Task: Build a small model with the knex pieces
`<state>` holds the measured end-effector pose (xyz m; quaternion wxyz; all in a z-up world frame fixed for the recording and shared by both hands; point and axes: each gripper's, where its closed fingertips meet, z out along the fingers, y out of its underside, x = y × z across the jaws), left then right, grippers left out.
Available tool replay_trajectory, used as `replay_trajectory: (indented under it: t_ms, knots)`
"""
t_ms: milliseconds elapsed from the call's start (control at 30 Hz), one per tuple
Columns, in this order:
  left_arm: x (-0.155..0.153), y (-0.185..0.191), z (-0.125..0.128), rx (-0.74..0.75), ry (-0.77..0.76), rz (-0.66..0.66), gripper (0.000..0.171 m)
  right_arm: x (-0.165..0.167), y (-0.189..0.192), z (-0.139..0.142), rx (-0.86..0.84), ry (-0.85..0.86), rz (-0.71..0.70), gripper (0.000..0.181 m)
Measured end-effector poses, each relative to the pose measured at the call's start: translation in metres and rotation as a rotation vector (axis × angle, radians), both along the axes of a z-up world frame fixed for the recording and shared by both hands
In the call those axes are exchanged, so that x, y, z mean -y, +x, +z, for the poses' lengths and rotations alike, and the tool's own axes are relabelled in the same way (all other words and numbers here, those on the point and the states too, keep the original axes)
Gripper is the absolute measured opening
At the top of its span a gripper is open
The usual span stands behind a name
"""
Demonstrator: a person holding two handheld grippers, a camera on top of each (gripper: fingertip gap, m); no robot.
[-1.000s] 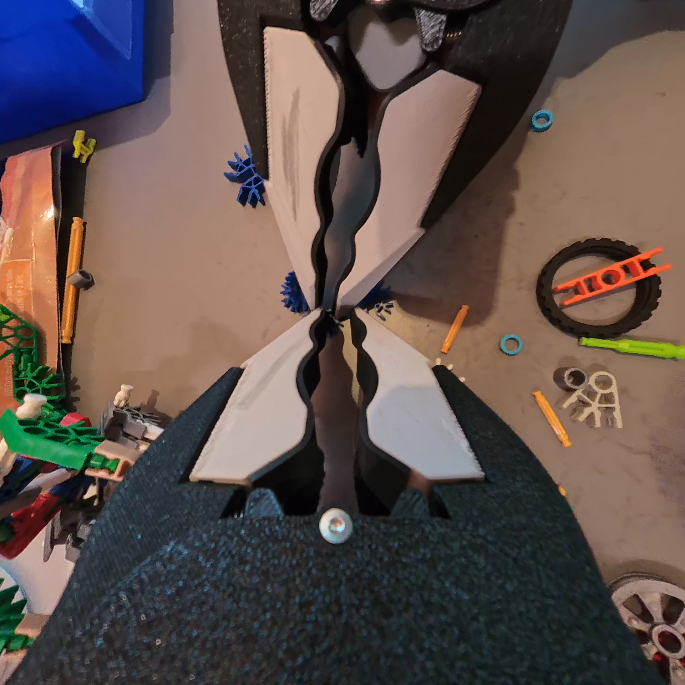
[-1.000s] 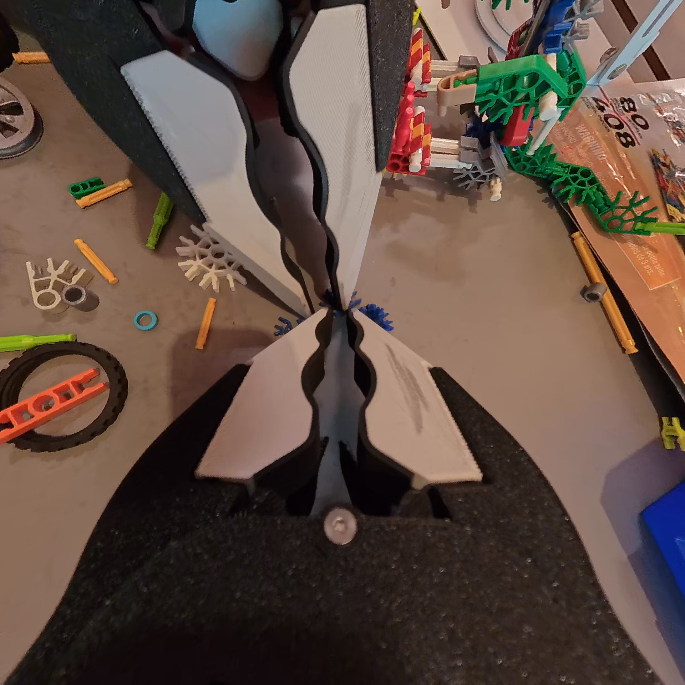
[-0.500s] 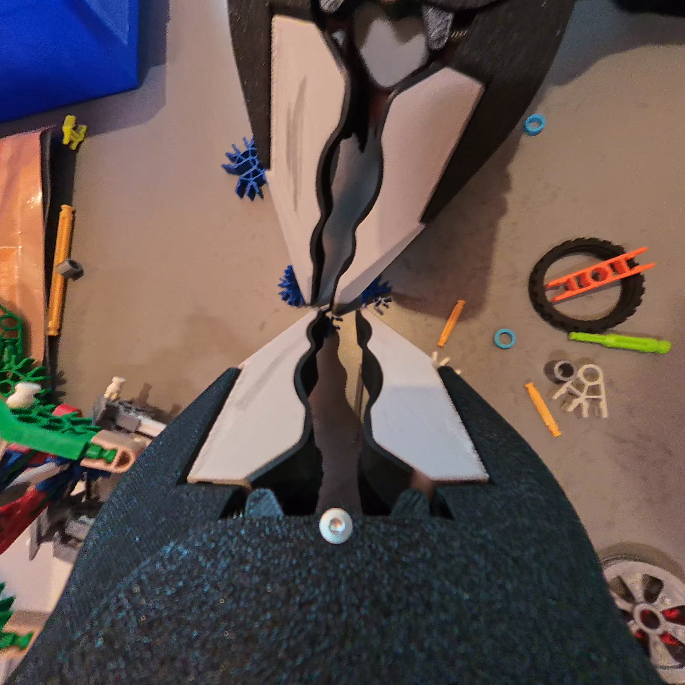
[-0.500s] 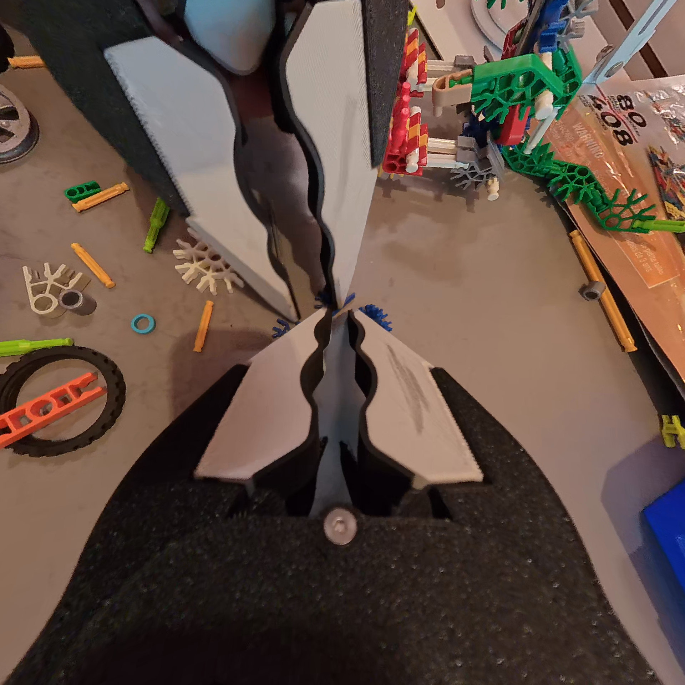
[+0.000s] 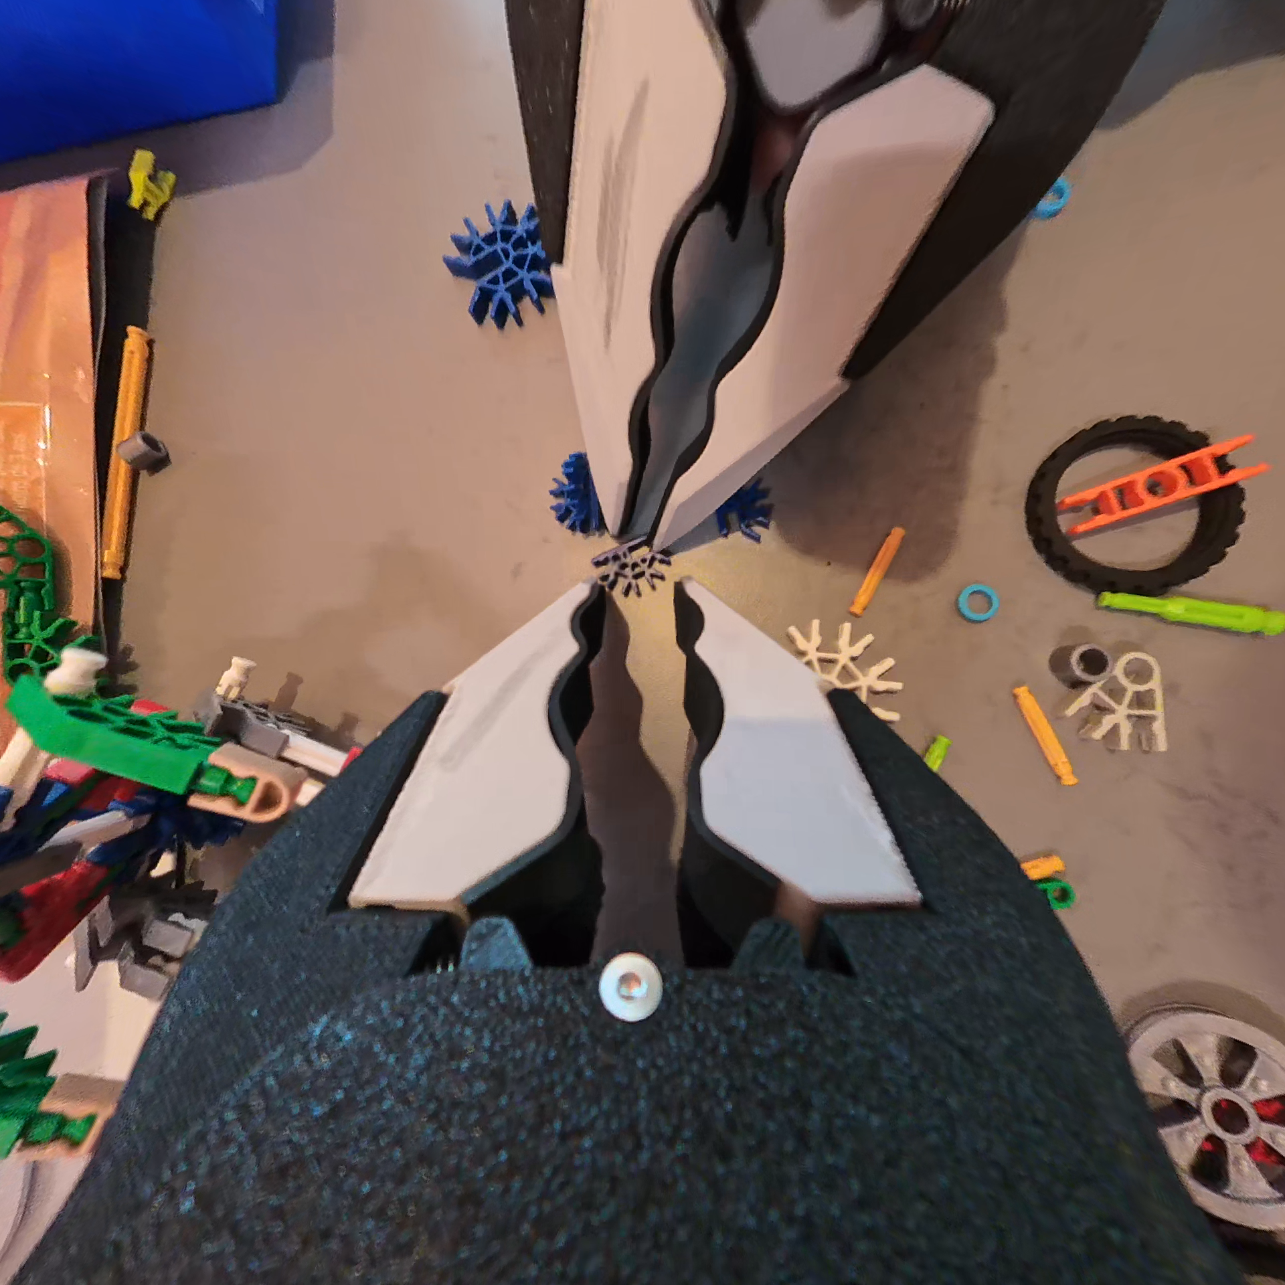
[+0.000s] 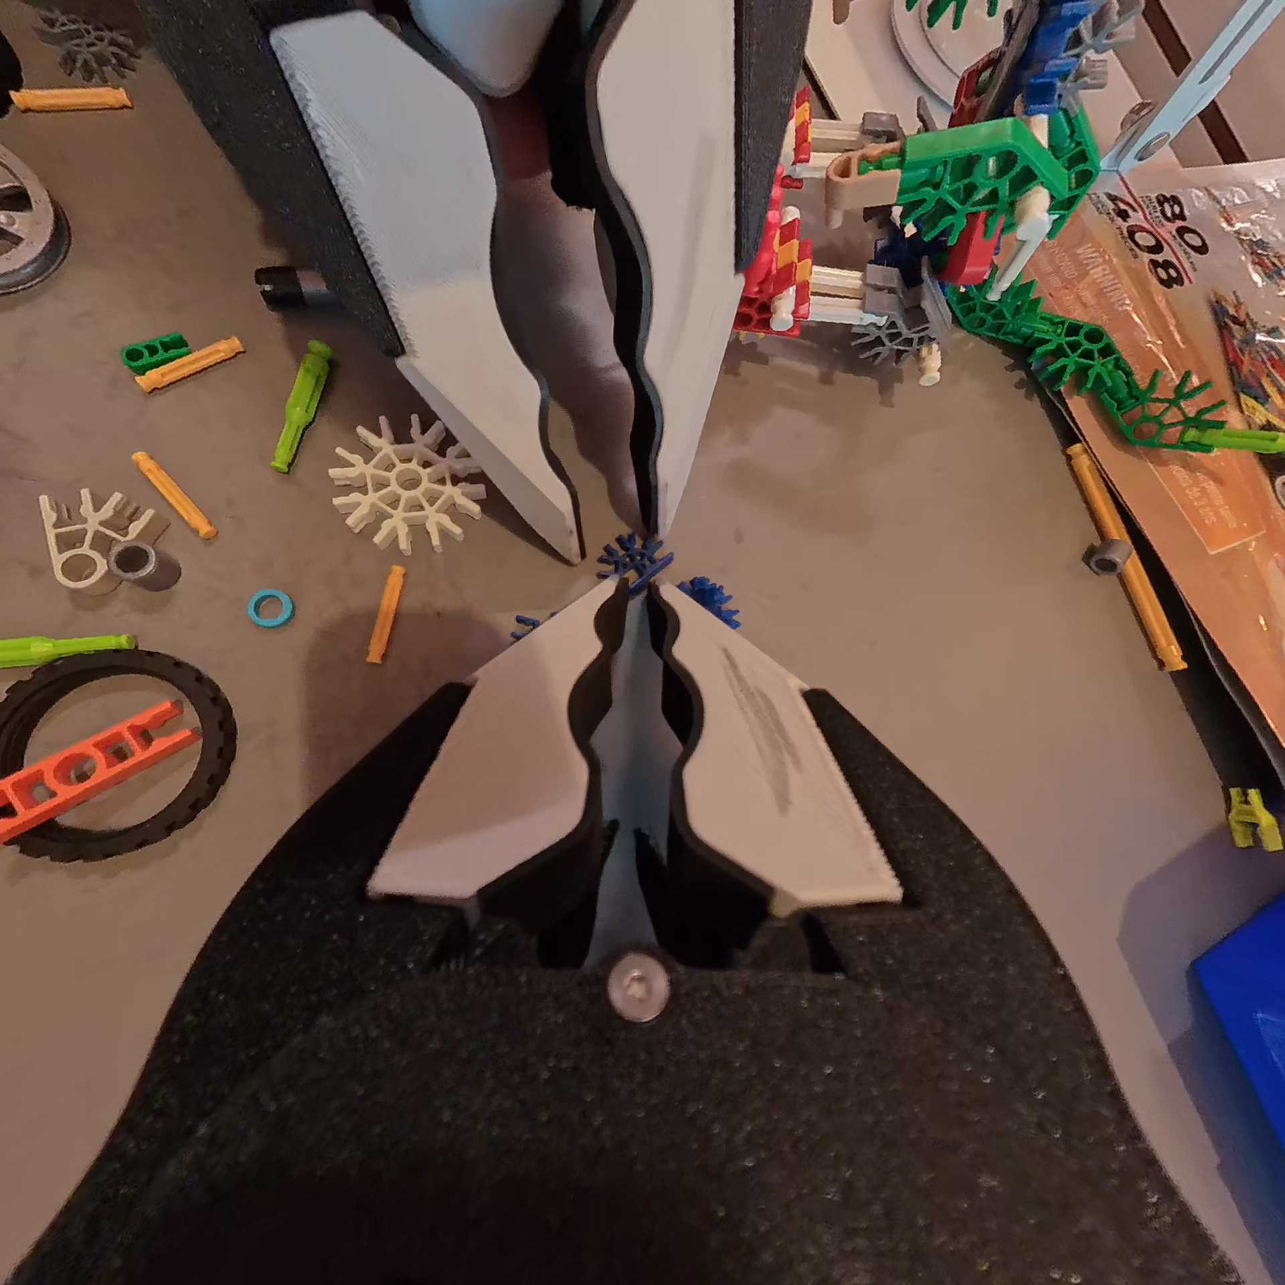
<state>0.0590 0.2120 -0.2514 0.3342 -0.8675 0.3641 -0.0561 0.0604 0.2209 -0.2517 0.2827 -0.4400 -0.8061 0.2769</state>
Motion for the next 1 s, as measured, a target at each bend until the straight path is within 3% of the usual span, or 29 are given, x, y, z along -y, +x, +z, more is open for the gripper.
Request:
replay_trajectory:
  t_ms: [600, 1000]
  knots:
    - [-0.002, -0.005, 0.004, -0.033, 0.031, 0.004, 0.014, 0.0, 0.0, 0.001, 0.0, -0.004, 0.007, 0.0]
    - [-0.002, -0.001, 0.006, -0.15, 0.133, -0.096, 0.017, -0.001, 0.002, 0.007, 0.013, -0.129, -0.024, 0.0]
